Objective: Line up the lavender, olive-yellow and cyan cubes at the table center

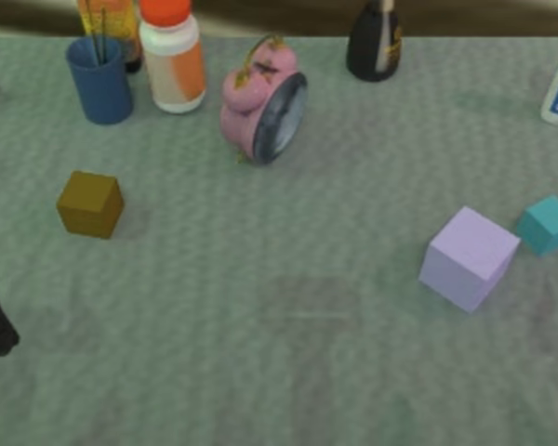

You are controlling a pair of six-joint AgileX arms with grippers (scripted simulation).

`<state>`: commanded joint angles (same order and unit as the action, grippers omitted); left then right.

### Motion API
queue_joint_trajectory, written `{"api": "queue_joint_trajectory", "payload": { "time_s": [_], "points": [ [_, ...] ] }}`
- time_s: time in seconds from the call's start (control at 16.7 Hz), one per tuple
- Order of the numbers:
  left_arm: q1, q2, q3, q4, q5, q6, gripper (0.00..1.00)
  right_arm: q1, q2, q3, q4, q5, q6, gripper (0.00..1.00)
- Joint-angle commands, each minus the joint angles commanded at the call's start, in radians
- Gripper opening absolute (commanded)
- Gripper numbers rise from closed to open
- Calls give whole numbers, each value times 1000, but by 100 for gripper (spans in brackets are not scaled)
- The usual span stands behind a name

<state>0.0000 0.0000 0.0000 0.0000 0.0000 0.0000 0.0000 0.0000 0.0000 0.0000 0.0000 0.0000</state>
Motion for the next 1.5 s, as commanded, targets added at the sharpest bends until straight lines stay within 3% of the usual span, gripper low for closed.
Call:
{"api": "queue_joint_trajectory", "payload": {
  "time_s": [0.3, 0.54, 1.14, 1.5],
  "points": [
    [0, 0, 0, 0, 0, 0, 100, 6, 62, 61, -43, -3, -16, 100],
    [0, 0, 0, 0, 0, 0, 100, 17, 293, 280, -185, -3, -69, 100],
    [0, 0, 0, 0, 0, 0, 100, 55, 1369, 1078, -753, 4, -277, 100],
    [0, 0, 0, 0, 0, 0, 100, 77, 1869, 1489, -1035, 5, -381, 100]
  ]
}}
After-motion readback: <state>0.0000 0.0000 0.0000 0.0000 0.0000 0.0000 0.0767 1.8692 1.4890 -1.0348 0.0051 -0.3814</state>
